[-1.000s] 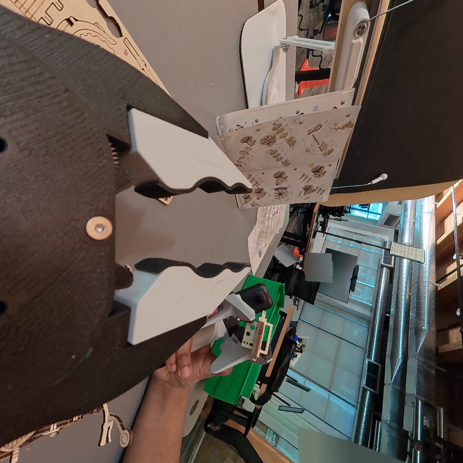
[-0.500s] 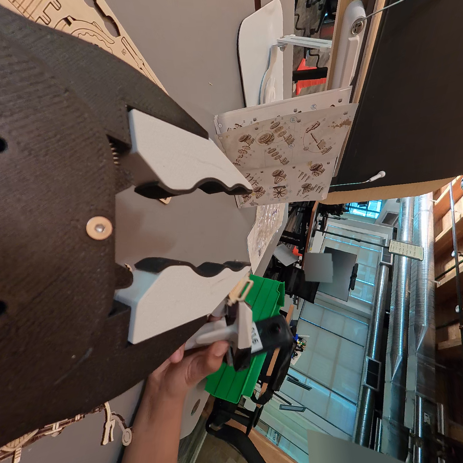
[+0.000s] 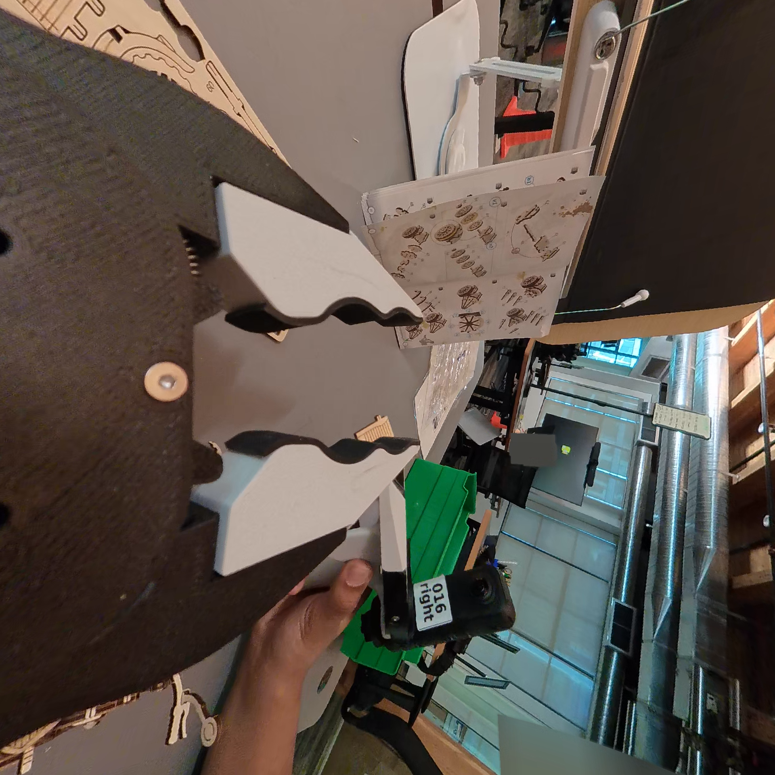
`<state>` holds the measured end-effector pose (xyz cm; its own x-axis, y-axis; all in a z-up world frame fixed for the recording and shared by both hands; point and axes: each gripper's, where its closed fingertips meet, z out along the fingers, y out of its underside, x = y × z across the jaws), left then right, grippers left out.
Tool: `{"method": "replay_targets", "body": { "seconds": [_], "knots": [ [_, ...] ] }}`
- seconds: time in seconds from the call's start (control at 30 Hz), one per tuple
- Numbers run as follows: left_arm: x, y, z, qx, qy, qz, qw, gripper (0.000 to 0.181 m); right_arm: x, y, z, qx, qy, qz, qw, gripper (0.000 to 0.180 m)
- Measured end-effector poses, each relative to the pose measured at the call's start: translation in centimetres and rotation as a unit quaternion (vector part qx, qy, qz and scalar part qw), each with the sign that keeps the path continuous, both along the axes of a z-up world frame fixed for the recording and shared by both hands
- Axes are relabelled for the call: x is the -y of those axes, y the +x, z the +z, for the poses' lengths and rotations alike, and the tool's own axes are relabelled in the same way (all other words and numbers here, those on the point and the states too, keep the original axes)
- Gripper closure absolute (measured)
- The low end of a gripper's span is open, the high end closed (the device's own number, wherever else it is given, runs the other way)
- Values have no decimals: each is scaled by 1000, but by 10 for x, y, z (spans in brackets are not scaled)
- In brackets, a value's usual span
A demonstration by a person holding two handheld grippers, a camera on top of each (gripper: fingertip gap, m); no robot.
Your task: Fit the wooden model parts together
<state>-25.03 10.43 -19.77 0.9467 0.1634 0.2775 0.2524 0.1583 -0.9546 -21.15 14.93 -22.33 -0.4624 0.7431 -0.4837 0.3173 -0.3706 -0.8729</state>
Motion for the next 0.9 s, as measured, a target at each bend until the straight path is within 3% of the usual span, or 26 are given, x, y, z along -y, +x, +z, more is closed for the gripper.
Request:
{"method": "replay_targets", "body": {
  "seconds": [0.4, 0.67, 0.9],
  "knots": [
    [0, 0, 0, 1, 0, 0, 1000, 129, 6, 3, 2, -8, -7, 26, 1000, 149],
    [0, -1, 0, 1, 0, 0, 1000, 129, -15, 15, 29, -47, -221, 113, 967, 149],
    [1, -1, -1, 2, 0, -1, 1000, 129, -18, 24, 41, -77, -273, 155, 946, 149]
  ]
}}
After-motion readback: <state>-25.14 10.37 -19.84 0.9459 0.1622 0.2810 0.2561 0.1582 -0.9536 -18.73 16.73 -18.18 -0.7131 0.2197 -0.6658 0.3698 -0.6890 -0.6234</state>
